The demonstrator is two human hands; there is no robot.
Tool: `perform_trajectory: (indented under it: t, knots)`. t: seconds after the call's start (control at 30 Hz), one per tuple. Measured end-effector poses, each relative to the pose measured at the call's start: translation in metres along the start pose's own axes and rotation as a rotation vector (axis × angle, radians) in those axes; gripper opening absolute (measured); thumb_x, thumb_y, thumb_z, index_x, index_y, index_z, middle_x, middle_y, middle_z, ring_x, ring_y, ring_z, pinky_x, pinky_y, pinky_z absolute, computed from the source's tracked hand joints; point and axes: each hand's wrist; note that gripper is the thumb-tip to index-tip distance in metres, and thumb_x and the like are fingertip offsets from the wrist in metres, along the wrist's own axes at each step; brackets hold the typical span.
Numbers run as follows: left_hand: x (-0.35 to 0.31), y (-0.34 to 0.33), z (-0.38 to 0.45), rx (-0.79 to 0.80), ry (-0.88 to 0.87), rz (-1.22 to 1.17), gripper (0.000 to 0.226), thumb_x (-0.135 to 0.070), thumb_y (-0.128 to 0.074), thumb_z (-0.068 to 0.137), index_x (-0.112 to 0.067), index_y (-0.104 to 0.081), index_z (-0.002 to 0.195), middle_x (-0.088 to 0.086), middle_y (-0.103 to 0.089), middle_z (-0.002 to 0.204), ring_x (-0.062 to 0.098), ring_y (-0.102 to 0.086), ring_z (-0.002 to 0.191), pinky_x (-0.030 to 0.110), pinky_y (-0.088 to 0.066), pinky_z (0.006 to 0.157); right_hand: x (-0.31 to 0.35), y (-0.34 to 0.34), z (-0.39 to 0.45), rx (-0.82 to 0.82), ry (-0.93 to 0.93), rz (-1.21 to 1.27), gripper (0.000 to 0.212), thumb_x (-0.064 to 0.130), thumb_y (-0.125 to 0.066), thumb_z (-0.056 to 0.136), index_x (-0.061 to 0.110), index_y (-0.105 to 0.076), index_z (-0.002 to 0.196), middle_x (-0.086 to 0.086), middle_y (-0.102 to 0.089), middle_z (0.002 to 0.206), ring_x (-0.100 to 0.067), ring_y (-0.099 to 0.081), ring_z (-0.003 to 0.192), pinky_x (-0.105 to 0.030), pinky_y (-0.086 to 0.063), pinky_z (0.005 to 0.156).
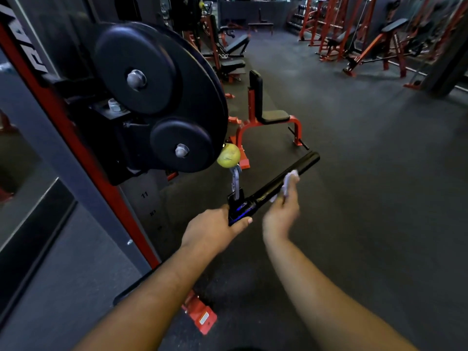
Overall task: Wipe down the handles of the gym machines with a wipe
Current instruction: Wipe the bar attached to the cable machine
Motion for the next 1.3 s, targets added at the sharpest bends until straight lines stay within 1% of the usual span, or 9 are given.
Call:
perform_trajectory:
  t: [0.1,0.2,0.37,0.53,0.7,0.83,0.97,1.1,1.3]
  knots:
    - [0.003,0.005,0.003,0.01,-0.002,0.048,0.068,-0.085,-0.042,0.087,-0.033,-0.056,0.129,-0.009,-0.062,0.082,0.014,-0.066,0.077,0.037,-0.06,0.073,-0.026,0.018,-0.035,0.335,0.365,-0.267,0.078,-0.019,-0.037,0.082,0.018,-0.046,0.15,-0.004,-0.039,0.159,-0.017,-0.022,0.153,-0.024,-0.023,0.123]
    - [0.006,0.01,0.004,0.018,-0.005,0.086,0.069,-0.087,-0.042,0.086,-0.034,-0.056,0.128,-0.009,-0.061,0.08,0.012,-0.064,0.073,0.036,-0.06,0.071,-0.031,0.04,0.002,0.5,0.581,-0.476,0.081,-0.017,-0.039,0.075,0.014,-0.048,0.149,-0.004,-0.039,0.16,-0.022,-0.02,0.154,-0.049,-0.017,0.125]
    - [0.006,0.013,0.003,0.015,-0.014,0.132,0.069,-0.088,-0.039,0.086,-0.035,-0.057,0.126,-0.01,-0.06,0.078,0.012,-0.063,0.072,0.035,-0.059,0.069,-0.009,0.06,0.112,0.355,0.59,-1.051,0.066,-0.01,-0.047,0.089,0.031,-0.053,0.14,0.006,-0.052,0.15,-0.024,-0.026,0.152,-0.061,-0.009,0.123]
    - [0.007,0.015,0.004,-0.003,-0.006,0.157,0.068,-0.088,-0.039,0.086,-0.035,-0.058,0.124,-0.009,-0.061,0.08,0.014,-0.064,0.073,0.036,-0.059,0.068,0.02,0.038,0.082,0.525,0.438,-0.943,0.051,-0.011,-0.049,0.09,0.023,-0.068,0.123,-0.008,-0.062,0.137,-0.031,-0.039,0.144,-0.058,-0.024,0.12]
    - [0.008,0.018,0.006,-0.006,0.008,0.156,0.067,-0.087,-0.041,0.085,-0.036,-0.058,0.125,-0.01,-0.06,0.08,0.013,-0.062,0.07,0.033,-0.056,0.066,0.008,0.029,-0.004,0.822,0.708,-0.807,0.059,0.005,-0.034,0.087,0.021,-0.057,0.139,0.001,-0.058,0.145,-0.02,-0.038,0.147,-0.056,-0.013,0.123]
    - [0.006,0.017,0.003,0.016,0.015,0.141,0.07,-0.091,-0.038,0.084,-0.036,-0.058,0.122,-0.01,-0.058,0.079,0.014,-0.06,0.071,0.033,-0.052,0.062,0.005,0.05,0.06,0.665,0.86,-0.98,0.061,-0.002,-0.051,0.088,0.034,-0.057,0.136,0.01,-0.06,0.14,-0.02,-0.036,0.148,-0.059,-0.015,0.122]
    - [0.004,0.017,0.001,0.021,0.003,0.176,0.07,-0.091,-0.037,0.084,-0.034,-0.058,0.118,-0.008,-0.058,0.08,0.016,-0.062,0.073,0.034,-0.054,0.064,0.008,0.073,0.136,0.455,0.59,-1.118,0.062,-0.006,-0.046,0.083,0.041,-0.064,0.12,0.005,-0.064,0.135,-0.03,-0.036,0.147,-0.066,-0.019,0.118]
    - [0.007,0.022,0.0,0.003,-0.004,0.231,0.07,-0.089,-0.036,0.085,-0.032,-0.058,0.118,-0.008,-0.058,0.079,0.016,-0.061,0.072,0.034,-0.054,0.064,0.01,0.054,0.099,0.441,0.433,-1.014,0.058,-0.011,-0.045,0.086,0.035,-0.067,0.116,-0.003,-0.064,0.135,-0.03,-0.034,0.148,-0.059,-0.017,0.122]
    - [0.007,0.021,-0.001,0.028,-0.005,0.208,0.071,-0.088,-0.038,0.086,-0.033,-0.056,0.127,-0.008,-0.057,0.079,0.012,-0.06,0.07,0.033,-0.054,0.063,-0.006,0.039,-0.003,0.707,0.715,-0.84,0.067,-0.006,-0.041,0.083,0.024,-0.056,0.14,0.008,-0.053,0.149,-0.016,-0.023,0.152,-0.055,-0.007,0.124]
Point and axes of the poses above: each hand's wrist, its own z-axis towards the middle knuckle, its own y-axis out of the back of the hand, x = y × z
